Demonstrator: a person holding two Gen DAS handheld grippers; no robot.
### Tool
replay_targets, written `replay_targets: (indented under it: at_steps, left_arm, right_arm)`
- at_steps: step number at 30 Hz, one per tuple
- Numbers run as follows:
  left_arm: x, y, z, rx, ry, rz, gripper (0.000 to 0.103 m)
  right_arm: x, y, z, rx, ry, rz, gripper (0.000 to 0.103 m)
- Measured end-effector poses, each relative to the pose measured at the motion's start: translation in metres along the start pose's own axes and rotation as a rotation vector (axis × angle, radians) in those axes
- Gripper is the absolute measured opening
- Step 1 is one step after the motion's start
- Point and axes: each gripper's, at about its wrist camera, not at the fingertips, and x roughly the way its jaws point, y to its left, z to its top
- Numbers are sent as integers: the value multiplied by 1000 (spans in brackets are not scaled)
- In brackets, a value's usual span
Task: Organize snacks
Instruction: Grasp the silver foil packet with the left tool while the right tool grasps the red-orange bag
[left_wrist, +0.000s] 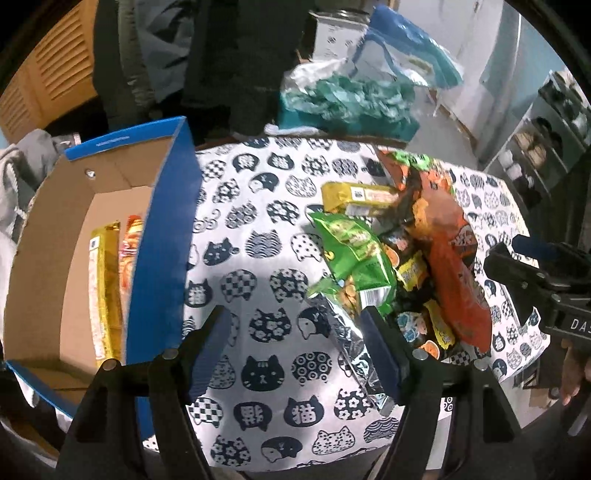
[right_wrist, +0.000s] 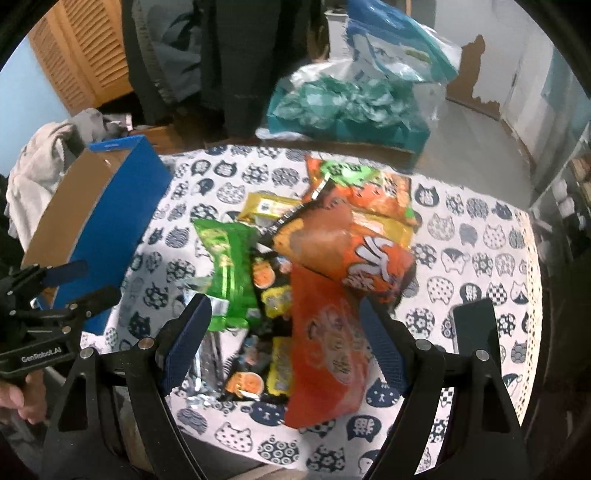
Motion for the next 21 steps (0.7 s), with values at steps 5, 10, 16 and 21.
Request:
replay_targets:
  at_steps: [5,10,16,21]
  left_arm:
    - [21,-20,-7,41,60,12,80]
    - [43,-39,-15,61,138,-6,80]
    - [65,-52,-17,77,185,21,80]
    - [83,-57,-17,80,218,32,80]
  right_arm:
    - [9,-12,-8,14,33,-15,82]
    - [22,-25,-16,32,65,-26,82]
    - [39,-42,-25,73,108,-14,82]
    - [53,-52,-34,100,140,11,82]
